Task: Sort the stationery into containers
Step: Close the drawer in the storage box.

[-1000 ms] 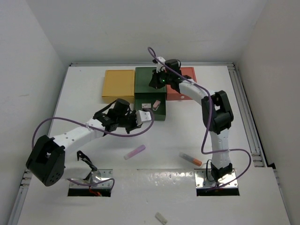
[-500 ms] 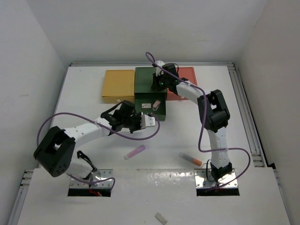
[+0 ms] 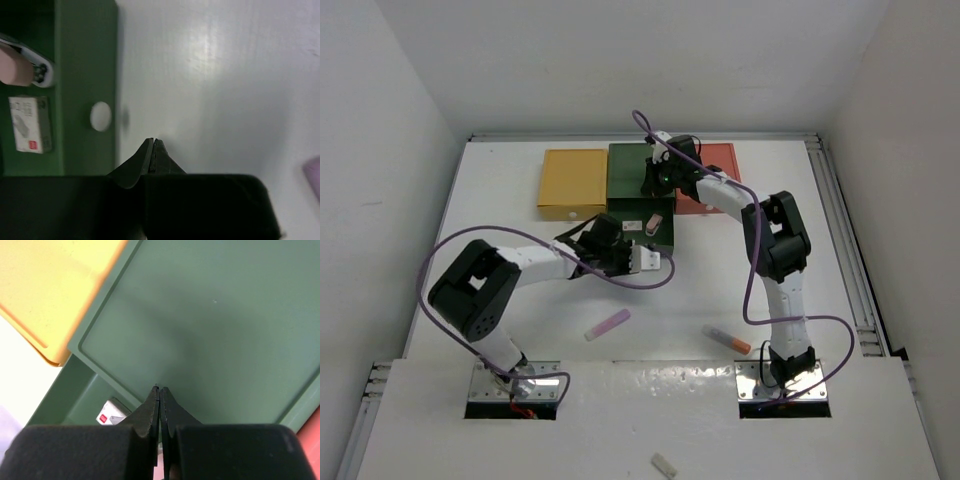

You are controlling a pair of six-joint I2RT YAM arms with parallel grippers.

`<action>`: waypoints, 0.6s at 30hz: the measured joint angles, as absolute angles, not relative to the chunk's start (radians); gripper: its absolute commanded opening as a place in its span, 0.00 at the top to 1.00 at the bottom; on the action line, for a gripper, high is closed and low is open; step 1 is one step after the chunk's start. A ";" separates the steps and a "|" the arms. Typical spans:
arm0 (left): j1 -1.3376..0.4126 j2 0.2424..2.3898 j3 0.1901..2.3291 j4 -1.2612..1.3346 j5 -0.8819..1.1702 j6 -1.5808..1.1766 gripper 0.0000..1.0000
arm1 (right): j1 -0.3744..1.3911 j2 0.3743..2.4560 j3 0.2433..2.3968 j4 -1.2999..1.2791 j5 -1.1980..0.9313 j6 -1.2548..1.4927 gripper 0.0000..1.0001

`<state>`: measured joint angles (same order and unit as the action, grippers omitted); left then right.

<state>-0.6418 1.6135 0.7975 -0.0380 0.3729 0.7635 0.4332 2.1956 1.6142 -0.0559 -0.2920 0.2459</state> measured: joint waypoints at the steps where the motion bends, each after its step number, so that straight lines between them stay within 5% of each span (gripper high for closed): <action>1: -0.642 1.634 0.818 -0.031 0.365 0.768 1.00 | 0.433 2.195 1.614 -0.058 -0.296 0.247 1.00; 18: -0.642 1.841 0.994 0.122 0.187 0.842 1.00 | 0.420 2.195 1.618 -0.086 -0.345 0.260 1.00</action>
<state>-0.6422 1.8412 0.9939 0.1223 0.1867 0.8417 0.4202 2.1952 1.6184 -0.0860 -0.3450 0.2600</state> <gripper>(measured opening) 0.014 0.002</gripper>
